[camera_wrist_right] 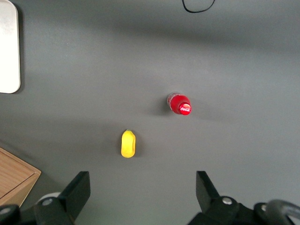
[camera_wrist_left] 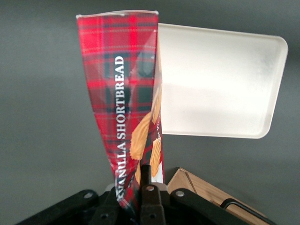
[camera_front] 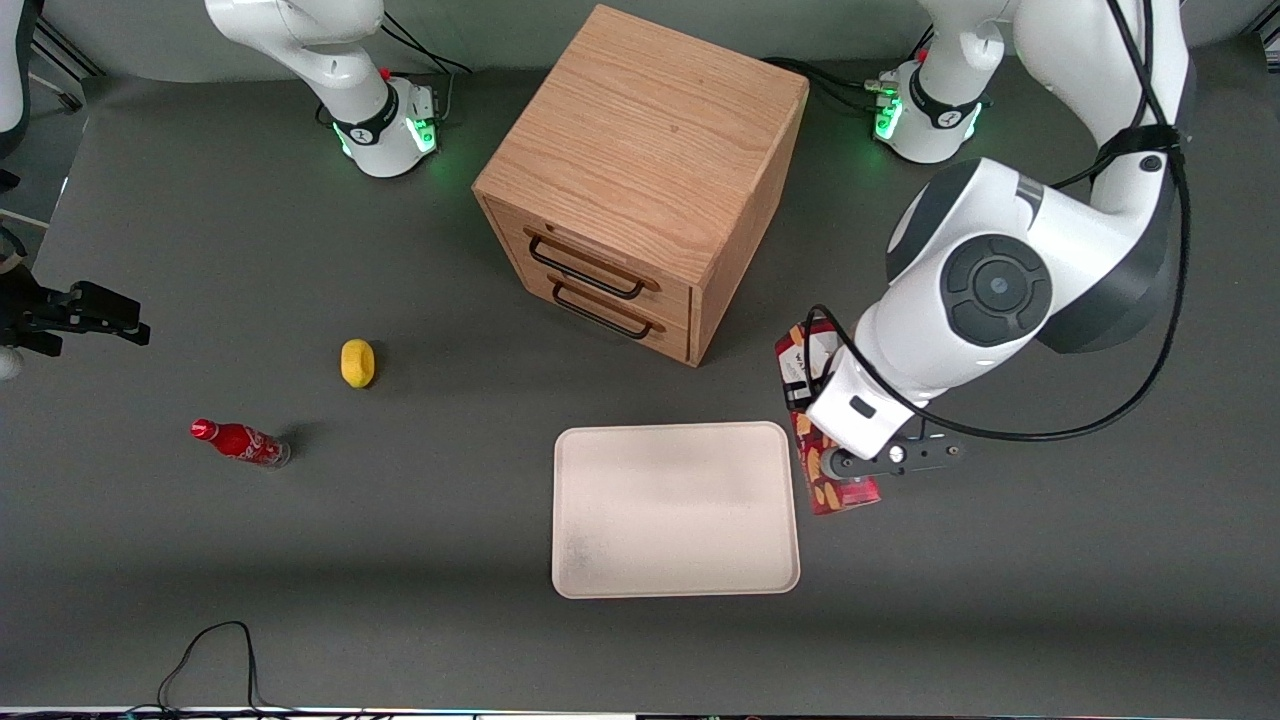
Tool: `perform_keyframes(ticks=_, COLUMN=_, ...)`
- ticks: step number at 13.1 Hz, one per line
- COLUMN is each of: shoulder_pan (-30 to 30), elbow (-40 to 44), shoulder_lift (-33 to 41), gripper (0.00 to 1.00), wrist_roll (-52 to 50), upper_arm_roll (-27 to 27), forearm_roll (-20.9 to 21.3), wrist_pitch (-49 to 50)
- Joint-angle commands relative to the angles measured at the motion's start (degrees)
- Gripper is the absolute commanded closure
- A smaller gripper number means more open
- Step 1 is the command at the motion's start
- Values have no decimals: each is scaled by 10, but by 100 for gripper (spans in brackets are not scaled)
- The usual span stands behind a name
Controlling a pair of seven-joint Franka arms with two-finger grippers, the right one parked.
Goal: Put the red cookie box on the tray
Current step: 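Carry the held cookie box toward the white tray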
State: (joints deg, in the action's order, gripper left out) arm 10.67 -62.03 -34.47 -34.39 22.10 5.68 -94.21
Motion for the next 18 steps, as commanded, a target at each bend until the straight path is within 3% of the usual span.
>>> perform_keyframes(ticks=1, shoulder_pan=34, elbow=57, shoulder_lift=-41, gripper=100, wrist_roll=30, upper_arm_roll=-8, forearm_roll=9, wrist_pitch=6)
perform_keyframes(ticks=4, shoulder_pan=46, elbow=56, shoulder_lift=-56, gripper=100, wrist_roll=31, upper_arm_roll=-11, forearm_roll=13, wrist_pitch=-17)
perform_keyframes(ticks=10, shoulder_pan=52, elbow=46, shoulder_lift=-109, gripper=100, wrist_roll=30, upper_arm_roll=-11, forearm_roll=70, wrist_pitch=-58)
perform_keyframes(ticks=14, shoulder_pan=48, elbow=-31, shoulder_lift=-118, gripper=100, wrist_roll=36, upper_arm_roll=-20, forearm_roll=97, wrist_pitch=-142)
perform_keyframes(ticks=18, shoulder_pan=51, elbow=-37, shoulder_lift=-156, gripper=100, wrist_roll=36, upper_arm_roll=-32, forearm_roll=130, wrist_pitch=-178)
